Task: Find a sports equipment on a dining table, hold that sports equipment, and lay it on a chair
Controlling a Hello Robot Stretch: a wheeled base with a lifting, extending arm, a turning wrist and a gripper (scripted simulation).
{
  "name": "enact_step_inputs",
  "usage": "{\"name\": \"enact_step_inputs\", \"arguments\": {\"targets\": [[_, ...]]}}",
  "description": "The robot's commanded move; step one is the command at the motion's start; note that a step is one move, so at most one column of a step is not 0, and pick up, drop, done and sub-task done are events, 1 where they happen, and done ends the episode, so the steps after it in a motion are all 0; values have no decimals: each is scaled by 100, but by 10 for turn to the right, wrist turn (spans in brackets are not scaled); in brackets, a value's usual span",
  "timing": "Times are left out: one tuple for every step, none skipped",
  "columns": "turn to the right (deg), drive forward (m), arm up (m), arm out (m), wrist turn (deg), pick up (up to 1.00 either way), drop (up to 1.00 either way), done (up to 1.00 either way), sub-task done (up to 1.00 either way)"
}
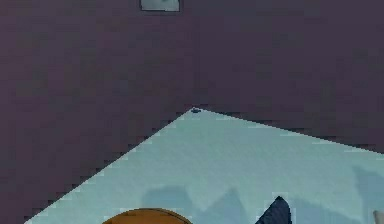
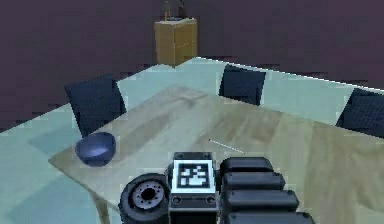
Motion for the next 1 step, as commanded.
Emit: {"name": "enact_step_inputs", "arguments": {"targets": [[450,0,0,0,0,0,0,0,0]]}}
